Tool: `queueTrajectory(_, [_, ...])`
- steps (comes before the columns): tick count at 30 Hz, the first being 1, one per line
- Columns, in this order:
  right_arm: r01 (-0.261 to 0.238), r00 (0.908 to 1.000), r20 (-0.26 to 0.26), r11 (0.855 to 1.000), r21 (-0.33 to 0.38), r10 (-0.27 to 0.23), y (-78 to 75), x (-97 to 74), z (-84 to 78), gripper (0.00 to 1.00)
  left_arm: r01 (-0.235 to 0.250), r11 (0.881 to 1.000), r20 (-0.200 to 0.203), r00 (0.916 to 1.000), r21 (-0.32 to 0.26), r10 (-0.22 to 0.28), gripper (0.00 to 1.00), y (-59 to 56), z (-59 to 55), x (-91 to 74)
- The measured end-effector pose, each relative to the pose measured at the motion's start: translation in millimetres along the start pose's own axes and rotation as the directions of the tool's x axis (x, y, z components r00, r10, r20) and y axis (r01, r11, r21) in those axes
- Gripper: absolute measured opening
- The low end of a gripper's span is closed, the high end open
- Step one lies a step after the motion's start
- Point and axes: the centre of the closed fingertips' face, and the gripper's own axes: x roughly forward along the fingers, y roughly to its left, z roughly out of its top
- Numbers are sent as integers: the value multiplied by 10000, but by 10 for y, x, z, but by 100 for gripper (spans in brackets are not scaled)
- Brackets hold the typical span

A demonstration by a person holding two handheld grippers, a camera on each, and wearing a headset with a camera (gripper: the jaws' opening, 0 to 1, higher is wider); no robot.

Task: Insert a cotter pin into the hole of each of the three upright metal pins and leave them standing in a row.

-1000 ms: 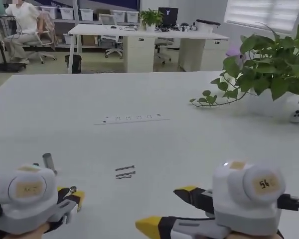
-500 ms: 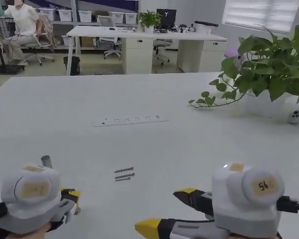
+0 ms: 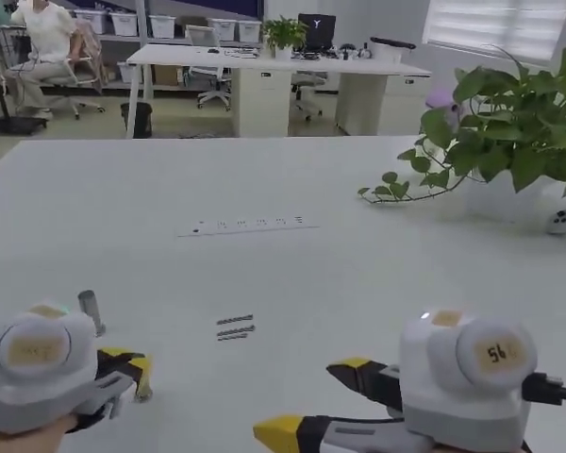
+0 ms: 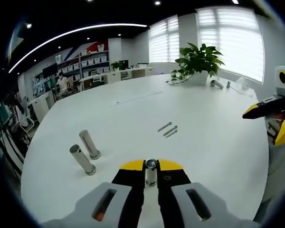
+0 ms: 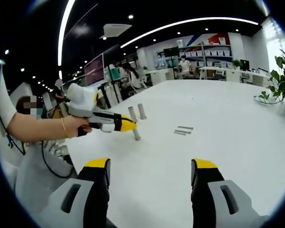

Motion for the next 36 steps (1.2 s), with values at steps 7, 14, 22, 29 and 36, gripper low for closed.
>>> queueTrajectory(7, [-24,10000,-40,10000,85,24,10,15,-20,71,1406,9876,209,9896,696,-1423,6,-73,111,7])
queueTrajectory(14, [-54,10000,-55,10000,78,54,11,27,-13,71,2907,9402,-8,9554,1776,-2953,6,-303,156,-1])
queueTrajectory(22, [-103,9999,-100,9999,136,104,13,35,-23,71,4056,8809,-321,9112,2439,-4107,6,-515,181,18])
queueTrajectory(29, [-75,9999,-118,9998,181,77,-9,41,-26,71,4793,8340,-490,8728,2733,-4856,6,-638,192,26])
queueTrajectory(36, [-54,9999,-137,9997,224,57,-23,45,-33,71,5395,7905,-526,8337,2899,-5497,6,-758,207,26])
